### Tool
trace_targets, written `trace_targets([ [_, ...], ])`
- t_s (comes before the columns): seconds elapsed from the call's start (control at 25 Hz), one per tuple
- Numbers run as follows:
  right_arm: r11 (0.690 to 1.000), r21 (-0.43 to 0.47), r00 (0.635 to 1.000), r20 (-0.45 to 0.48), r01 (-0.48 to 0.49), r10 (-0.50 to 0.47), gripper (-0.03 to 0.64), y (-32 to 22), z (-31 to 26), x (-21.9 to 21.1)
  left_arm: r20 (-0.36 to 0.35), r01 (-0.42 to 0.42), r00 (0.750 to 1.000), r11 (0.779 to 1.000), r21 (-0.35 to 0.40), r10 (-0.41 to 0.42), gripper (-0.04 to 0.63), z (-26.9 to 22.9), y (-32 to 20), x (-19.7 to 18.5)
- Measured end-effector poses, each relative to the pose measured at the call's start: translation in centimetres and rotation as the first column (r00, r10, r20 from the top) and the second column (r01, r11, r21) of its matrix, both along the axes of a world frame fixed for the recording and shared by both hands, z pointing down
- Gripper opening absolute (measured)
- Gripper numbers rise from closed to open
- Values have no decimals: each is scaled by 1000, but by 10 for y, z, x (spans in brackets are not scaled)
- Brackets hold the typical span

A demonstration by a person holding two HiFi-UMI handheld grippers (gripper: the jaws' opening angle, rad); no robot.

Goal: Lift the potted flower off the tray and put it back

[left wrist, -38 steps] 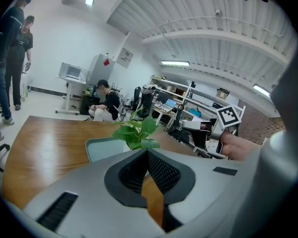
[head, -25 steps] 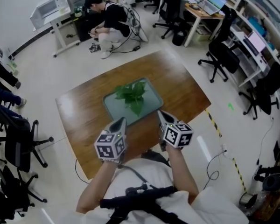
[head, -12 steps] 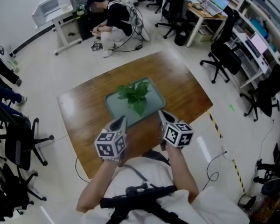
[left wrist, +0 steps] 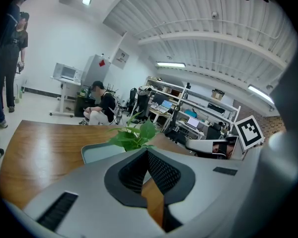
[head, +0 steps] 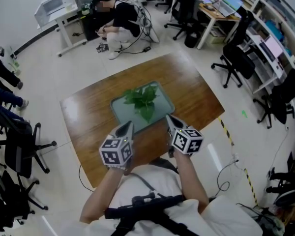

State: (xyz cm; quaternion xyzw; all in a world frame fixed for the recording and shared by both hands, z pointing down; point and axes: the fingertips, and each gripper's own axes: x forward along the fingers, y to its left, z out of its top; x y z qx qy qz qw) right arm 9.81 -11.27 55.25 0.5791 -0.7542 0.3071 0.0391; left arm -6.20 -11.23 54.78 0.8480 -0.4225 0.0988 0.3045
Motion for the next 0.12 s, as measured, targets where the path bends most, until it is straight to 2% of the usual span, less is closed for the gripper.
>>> trace_targets([
  [0.12,1000,-4,1000,4,4,-4,-3,-1,0,-2,3,1,1000,1000,-1,-1,-5,-1,-2,-1],
])
